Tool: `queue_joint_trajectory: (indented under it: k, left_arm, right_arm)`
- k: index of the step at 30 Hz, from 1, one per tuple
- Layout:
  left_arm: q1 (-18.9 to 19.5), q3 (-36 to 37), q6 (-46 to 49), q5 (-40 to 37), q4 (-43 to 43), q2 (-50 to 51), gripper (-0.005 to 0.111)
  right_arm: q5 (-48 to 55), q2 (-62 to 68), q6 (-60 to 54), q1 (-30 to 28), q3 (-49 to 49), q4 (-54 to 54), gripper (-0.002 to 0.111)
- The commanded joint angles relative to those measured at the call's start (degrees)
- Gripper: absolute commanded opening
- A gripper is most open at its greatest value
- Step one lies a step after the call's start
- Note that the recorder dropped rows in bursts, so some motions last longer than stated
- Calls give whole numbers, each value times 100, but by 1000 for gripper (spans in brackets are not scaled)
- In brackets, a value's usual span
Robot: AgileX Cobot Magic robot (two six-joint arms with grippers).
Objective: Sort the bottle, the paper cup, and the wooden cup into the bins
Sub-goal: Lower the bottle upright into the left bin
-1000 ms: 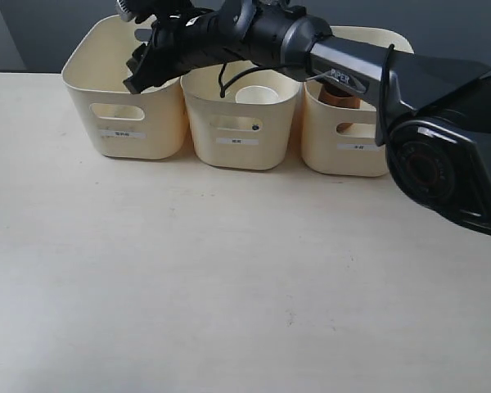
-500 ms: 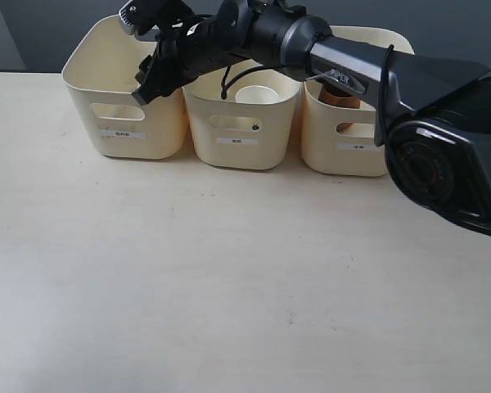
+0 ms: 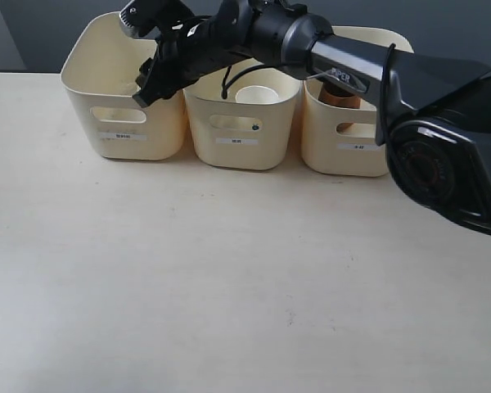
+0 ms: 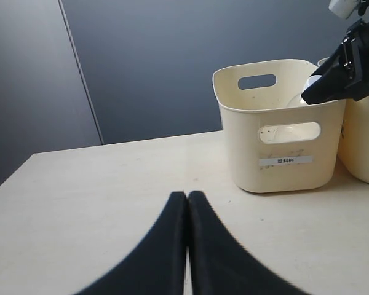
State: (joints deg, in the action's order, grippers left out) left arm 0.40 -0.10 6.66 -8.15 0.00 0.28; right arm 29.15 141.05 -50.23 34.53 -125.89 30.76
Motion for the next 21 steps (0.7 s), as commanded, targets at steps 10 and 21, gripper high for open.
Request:
queue_joint_trajectory:
  k: [10, 21]
  left_arm:
    - [3, 10, -8, 40, 0, -28, 0]
    - [3, 10, -8, 40, 0, -28, 0]
  right_arm:
    - [74, -24, 129, -21, -8, -29, 40]
    - [-138, -83, 129, -21, -8, 298, 40]
